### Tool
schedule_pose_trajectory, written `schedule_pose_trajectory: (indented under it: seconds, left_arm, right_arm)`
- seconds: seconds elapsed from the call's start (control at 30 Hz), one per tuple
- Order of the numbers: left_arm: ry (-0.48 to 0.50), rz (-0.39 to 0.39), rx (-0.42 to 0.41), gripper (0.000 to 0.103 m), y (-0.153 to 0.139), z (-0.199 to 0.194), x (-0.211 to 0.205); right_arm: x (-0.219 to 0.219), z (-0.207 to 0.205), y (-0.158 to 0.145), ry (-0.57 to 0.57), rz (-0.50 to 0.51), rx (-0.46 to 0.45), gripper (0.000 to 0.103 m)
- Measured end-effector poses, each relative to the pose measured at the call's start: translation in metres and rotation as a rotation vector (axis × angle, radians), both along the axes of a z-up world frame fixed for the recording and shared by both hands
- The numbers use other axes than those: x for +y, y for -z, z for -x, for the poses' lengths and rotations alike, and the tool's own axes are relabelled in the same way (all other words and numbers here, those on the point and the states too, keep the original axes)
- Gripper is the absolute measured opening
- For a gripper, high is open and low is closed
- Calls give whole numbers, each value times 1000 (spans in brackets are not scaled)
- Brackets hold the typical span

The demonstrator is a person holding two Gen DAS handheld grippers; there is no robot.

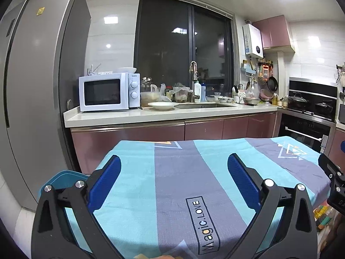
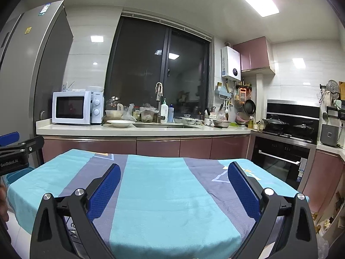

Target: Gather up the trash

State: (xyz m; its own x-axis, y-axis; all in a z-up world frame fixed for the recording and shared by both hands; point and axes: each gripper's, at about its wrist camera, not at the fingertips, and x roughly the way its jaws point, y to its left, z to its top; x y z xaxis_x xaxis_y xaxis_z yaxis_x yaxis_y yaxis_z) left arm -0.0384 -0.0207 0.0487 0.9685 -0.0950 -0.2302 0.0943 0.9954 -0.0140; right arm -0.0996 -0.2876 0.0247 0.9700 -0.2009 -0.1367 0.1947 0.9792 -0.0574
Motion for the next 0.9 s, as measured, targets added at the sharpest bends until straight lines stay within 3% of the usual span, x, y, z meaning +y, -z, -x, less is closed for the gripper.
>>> schedule_pose_trajectory:
  seconds: [0.3, 0.9]
  left_arm:
    - [-19, 10, -9, 97, 6, 21, 16]
    - [-11, 4, -20, 97, 11, 23, 27]
  right_arm:
    - [-1, 4, -1, -3, -10, -10, 96]
    - [-2, 1, 0, 1, -14, 13, 96]
